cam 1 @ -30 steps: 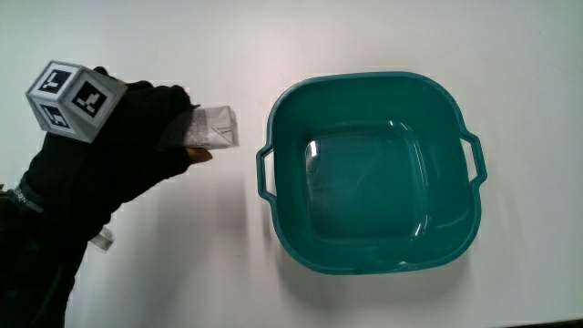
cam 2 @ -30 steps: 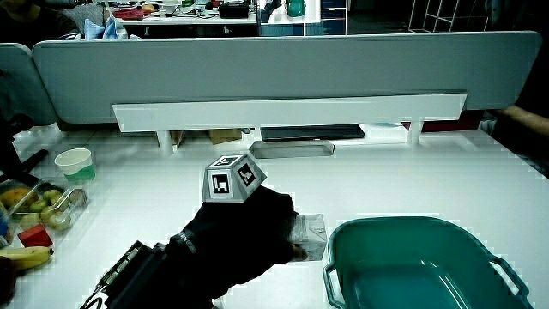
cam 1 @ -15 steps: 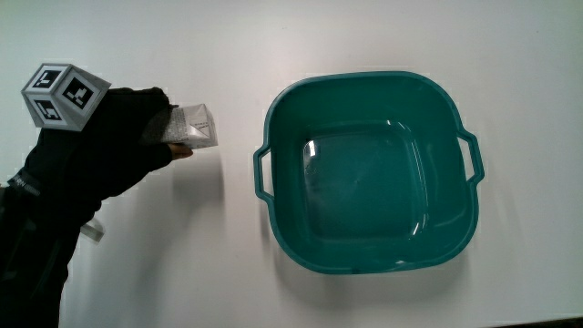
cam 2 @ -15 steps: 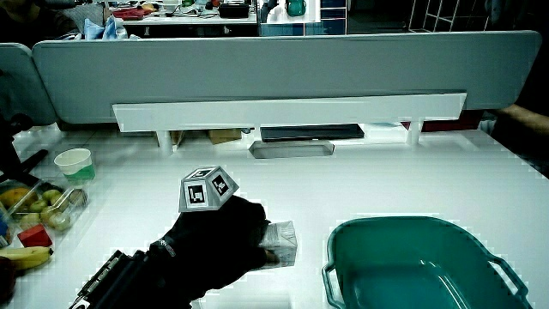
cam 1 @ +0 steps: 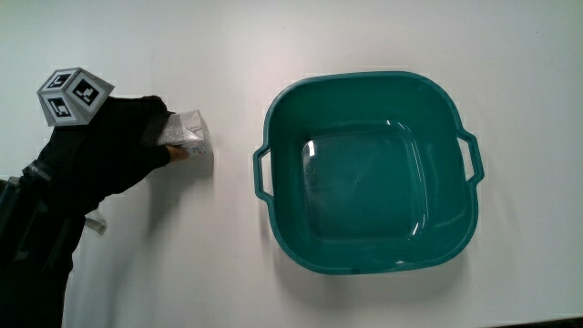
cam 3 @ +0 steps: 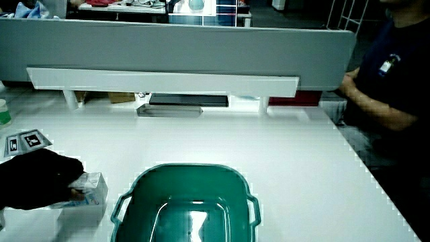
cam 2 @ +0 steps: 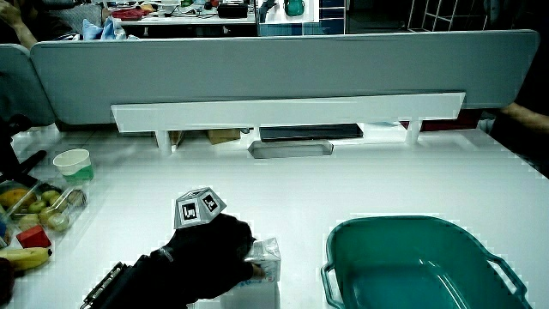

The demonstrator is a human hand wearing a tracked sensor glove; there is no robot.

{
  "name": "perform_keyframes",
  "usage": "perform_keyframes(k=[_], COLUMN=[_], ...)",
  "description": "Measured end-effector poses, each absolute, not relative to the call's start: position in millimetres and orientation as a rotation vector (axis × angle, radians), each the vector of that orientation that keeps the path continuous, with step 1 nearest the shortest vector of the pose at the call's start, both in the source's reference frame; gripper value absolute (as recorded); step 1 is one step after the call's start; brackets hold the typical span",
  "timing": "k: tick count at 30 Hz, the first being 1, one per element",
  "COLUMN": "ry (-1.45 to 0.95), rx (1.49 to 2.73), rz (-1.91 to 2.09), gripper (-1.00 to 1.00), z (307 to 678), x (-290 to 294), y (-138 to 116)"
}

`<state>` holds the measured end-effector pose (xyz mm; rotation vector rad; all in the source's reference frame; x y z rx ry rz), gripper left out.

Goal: Place milk on desk

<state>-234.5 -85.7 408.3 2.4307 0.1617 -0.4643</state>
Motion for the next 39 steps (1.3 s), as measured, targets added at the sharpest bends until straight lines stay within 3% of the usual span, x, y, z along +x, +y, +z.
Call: perform_keyframes(k=[19,30,39], ry=[0.099,0.103,0.100], rx=[2.365,2.361,2.457], rz=[-0.486,-0.504,-0.423], gripper=[0.00,-0.50,-0.91], z=[421,417,367], x=[-244,-246,-236], y=[-88,-81,-64])
